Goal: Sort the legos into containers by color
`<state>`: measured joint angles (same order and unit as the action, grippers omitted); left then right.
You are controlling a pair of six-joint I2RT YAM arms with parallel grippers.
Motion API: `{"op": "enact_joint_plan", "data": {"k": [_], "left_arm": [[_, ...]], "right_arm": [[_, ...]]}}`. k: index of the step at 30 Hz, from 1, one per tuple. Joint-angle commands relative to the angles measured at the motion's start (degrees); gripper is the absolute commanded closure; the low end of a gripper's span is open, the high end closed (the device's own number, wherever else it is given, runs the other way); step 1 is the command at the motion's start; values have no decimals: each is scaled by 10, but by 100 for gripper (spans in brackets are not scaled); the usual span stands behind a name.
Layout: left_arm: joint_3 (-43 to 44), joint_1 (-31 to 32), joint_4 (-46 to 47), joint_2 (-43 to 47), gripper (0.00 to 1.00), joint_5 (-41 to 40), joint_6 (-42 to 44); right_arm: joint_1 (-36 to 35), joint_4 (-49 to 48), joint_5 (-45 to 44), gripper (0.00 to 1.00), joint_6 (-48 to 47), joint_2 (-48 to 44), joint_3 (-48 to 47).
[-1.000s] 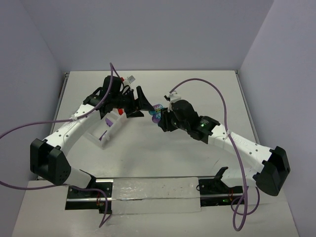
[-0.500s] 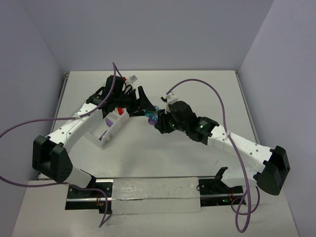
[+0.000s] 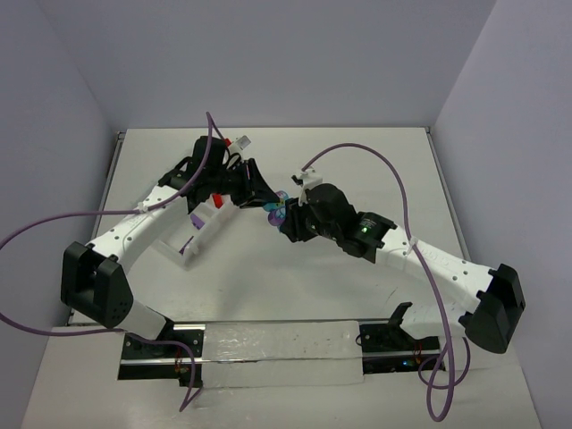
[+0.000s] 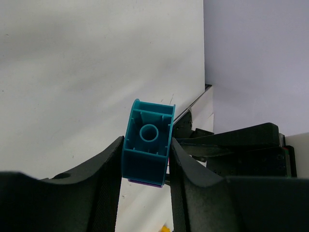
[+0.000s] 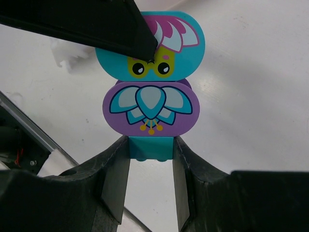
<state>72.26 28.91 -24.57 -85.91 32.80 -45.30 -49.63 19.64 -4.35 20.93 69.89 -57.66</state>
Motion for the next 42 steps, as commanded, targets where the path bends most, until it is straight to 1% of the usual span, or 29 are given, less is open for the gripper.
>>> {"op": "enact_joint_plan", "data": {"k": [1, 8, 13, 18, 21, 22, 23, 25, 27, 29, 32, 35, 37, 42], "left_arm": [[7, 3, 40, 34, 100, -16, -27], [-9, -12, 67, 60, 100, -32, -52], [0, -18, 51, 61, 100, -48, -49], [1, -41, 41, 69, 100, -57, -43], [12, -63, 9, 74, 100, -69, -24], [22, -74, -14, 80, 100, -81, -12], [27, -92, -42, 90, 100, -111, 12], [29, -130, -87, 104, 100, -133, 30], [20, -196, -140, 136, 100, -170, 67], [7, -275, -183, 157, 100, -188, 90], [-29, -370, -206, 185, 100, -195, 121], [-51, -431, -205, 185, 100, -209, 131], [-66, -449, -186, 179, 100, -209, 126], [-100, -456, -125, 139, 100, -221, 101]], "right_arm": [[-7, -30, -13, 100, 0, -14, 14], [-9, -30, -18, 100, 10, -34, 39], [-9, -21, -26, 100, 9, -42, 50], [-8, -20, -33, 100, 7, -48, 55], [-9, -23, -39, 100, 7, -49, 63], [-8, -22, -40, 100, 6, -49, 63], [-9, -19, -42, 100, 4, -47, 63], [-9, -15, -45, 100, 2, -48, 62], [-9, -14, -52, 100, -5, -49, 62], [-8, -9, -62, 100, -15, -50, 59], [-7, -7, -69, 100, -24, -50, 59], [-8, -10, -65, 100, -30, -45, 56], [-7, -15, -60, 100, -31, -41, 56], [-8, -14, -55, 100, -28, -40, 54]]}}
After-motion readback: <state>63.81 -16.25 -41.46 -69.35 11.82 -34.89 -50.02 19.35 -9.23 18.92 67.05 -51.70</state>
